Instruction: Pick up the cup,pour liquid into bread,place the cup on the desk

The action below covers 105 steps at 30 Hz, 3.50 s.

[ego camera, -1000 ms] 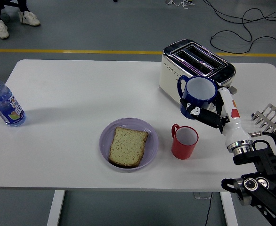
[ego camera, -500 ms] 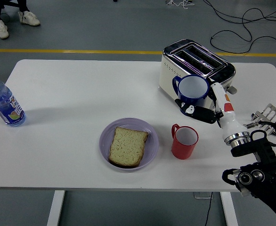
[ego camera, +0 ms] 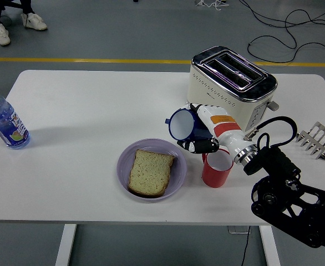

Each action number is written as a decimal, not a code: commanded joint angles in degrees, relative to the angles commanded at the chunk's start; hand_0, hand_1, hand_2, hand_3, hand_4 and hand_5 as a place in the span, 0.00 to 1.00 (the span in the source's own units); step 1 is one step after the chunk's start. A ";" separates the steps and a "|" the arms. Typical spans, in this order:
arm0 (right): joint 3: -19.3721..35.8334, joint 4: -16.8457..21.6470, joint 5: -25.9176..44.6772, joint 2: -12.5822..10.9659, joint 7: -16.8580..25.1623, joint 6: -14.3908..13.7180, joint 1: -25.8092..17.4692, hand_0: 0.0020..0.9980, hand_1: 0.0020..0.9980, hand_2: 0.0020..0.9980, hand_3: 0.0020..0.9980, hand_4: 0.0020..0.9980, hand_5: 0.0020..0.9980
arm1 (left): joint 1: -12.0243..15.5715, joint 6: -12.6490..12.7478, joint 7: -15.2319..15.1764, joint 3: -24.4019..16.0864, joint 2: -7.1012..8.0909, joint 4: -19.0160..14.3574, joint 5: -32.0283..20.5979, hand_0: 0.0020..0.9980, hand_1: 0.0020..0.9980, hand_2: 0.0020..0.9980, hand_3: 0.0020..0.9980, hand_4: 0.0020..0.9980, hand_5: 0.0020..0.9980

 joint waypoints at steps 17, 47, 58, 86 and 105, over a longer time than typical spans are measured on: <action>-10.42 -4.69 -12.81 3.31 1.53 -0.31 10.95 0.41 0.40 0.54 0.56 0.67 0.00 | 0.15 -0.01 0.11 0.77 -0.02 0.00 -0.48 0.66 0.71 0.73 0.63 0.38 0.93; -20.08 -10.77 -20.42 5.50 0.35 -0.08 20.73 0.45 0.42 0.54 0.57 0.64 0.00 | 0.69 -0.11 0.43 2.12 0.40 0.00 -0.67 0.66 0.71 0.73 0.63 0.38 0.93; -18.70 -10.41 -20.06 5.28 -0.08 0.26 20.76 0.45 0.43 0.55 0.57 0.63 0.00 | 0.33 -0.12 0.50 1.72 0.28 0.00 -0.44 0.66 0.71 0.73 0.63 0.38 0.93; 9.22 12.48 41.61 -6.13 1.23 7.23 0.51 0.44 0.43 0.55 0.57 0.63 0.00 | -1.42 -0.08 0.50 -0.10 0.52 0.00 2.41 0.66 0.71 0.73 0.63 0.38 0.93; 25.42 14.72 57.43 -9.72 -1.07 6.95 -12.30 0.44 0.43 0.55 0.57 0.63 0.00 | -1.71 -0.08 0.46 -0.45 0.40 0.00 2.65 0.66 0.71 0.73 0.63 0.38 0.93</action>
